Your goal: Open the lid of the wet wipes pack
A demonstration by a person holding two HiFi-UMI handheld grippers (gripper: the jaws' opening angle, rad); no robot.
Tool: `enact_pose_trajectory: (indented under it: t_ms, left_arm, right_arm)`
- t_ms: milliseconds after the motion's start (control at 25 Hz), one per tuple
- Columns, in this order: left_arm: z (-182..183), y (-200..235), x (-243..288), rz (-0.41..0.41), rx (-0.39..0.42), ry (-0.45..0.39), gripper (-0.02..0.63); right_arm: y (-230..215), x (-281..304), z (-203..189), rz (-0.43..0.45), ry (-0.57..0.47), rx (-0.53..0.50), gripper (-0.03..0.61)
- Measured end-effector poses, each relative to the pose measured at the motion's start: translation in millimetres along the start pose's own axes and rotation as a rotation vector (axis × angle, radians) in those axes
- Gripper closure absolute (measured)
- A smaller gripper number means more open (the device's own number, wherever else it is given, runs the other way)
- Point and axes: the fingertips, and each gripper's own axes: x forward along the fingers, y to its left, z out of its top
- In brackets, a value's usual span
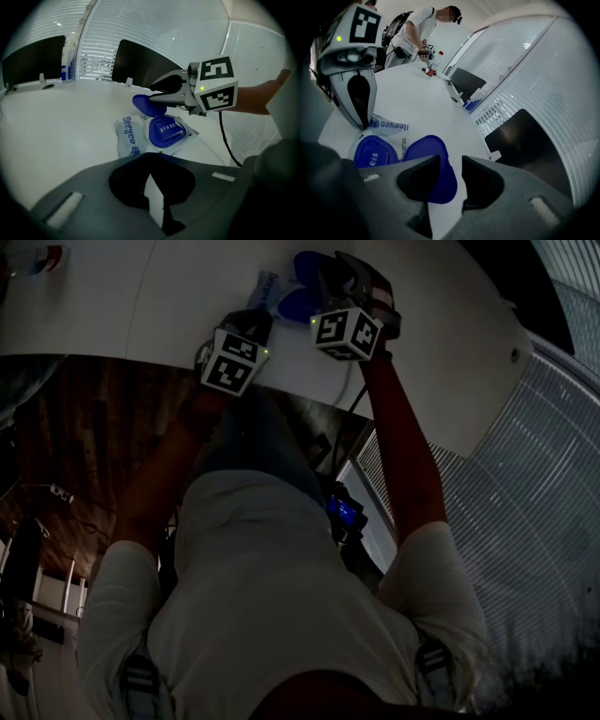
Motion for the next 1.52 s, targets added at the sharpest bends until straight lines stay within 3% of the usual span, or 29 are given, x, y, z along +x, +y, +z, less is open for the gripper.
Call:
enact_pose_trajectory:
  t_ms: [360,720,1000,1160,1320,1520]
  left_arm:
    - [1.5,-0.9,-2.4,0.003,-0.002,-0.001,0.611]
    - [9.9,-0.2,-2.4,-0.004,-0.009,-0.005,0.611]
    - [68.2,-34.3,-44.6,-0.006,0.074,-0.107,0.611]
    - [110.6,-64.1,-87.0,-0.015,0.115,-0.190,0.611]
    - [160.5,-92.8,-127.3,-0.042,0.159,-0.307,0.611]
    - [194.1,-135.3,-181.3,-0.074,0.184,-0.405,0.611]
  right_arm:
    - [18.0,17.4,-14.7,0.062,0.027,-0.012,0.443]
    - [7.2,-6.0,0.9,0.032,-0.024,0.049,0.448]
    - [-25.6,-92.8,39.5,-0.047,-0.146,0.246,0.452]
    - [-46.4,-150.9,67.2,-0.064,-0.231,0.344,0.492]
    - [-81.2,-201.6,89.6,-0.148,-0.340,0.417,0.527]
    - [-106.3,-273.1,120.6,-0.191,-0.474,0.513,0.563]
